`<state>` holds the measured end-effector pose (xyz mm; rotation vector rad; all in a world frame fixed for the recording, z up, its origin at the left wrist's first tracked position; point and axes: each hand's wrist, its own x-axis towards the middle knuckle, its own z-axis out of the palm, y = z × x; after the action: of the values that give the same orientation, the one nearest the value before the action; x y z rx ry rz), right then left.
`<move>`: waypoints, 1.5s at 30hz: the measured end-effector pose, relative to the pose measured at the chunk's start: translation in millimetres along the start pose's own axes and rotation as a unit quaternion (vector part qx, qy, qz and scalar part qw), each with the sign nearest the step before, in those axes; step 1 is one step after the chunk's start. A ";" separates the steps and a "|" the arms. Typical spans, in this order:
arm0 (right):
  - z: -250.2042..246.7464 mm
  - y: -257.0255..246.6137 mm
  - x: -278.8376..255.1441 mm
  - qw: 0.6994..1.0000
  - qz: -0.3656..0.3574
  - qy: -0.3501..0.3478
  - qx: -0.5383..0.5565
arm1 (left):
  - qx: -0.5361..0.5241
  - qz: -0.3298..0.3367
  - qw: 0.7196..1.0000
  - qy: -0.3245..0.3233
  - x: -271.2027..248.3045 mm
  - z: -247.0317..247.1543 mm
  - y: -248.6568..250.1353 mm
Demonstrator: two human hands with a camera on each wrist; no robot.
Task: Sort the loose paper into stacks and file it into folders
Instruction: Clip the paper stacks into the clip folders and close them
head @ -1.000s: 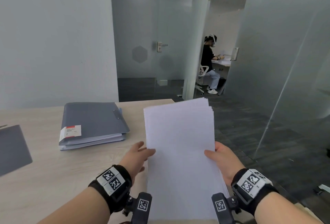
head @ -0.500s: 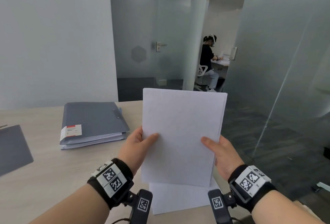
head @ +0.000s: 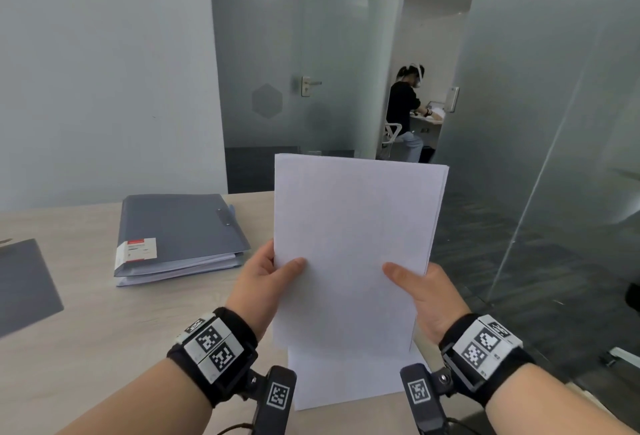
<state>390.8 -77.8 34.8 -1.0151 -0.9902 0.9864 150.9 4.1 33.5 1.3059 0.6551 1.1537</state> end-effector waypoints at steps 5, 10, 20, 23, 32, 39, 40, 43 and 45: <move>-5.3 19.3 -11.5 0.999 0.049 -0.015 -0.005 | -0.003 -0.062 0.998 -0.011 -8.2 -3.6 -22.8; -6.2 17.1 -10.0 0.999 0.032 -0.006 -0.012 | 0.000 -0.063 0.998 -0.001 -5.4 -2.1 -21.9; -9.6 30.3 -23.7 0.996 0.063 0.018 -0.055 | 0.092 -0.113 0.989 -0.014 -19.1 -3.3 -29.0; -2.1 23.6 -22.5 0.994 0.053 0.023 -0.094 | 0.101 -0.095 0.990 0.014 -19.7 -5.8 -23.5; 75.2 20.2 -10.8 0.966 0.038 -0.049 -0.252 | 0.062 -0.094 0.987 0.116 -36.4 -76.2 8.7; 185.0 44.7 0.3 0.965 0.058 -0.121 -0.225 | 0.104 -0.086 0.974 0.181 -83.6 -173.5 54.4; 198.9 49.6 1.2 0.966 0.065 -0.124 -0.215 | 0.126 -0.082 0.969 0.195 -92.0 -188.8 60.4; 235.6 67.8 6.7 0.975 0.089 -0.117 -0.169 | 0.244 -0.083 0.929 0.265 -114.2 -244.6 75.0; 255.8 78.0 9.8 0.978 0.100 -0.105 -0.150 | 0.321 -0.112 0.895 0.287 -124.8 -283.9 84.8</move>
<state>135.5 0.6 18.3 -1.3000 -1.2572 1.1489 -170.3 -9.3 27.6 1.3641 1.6940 1.1745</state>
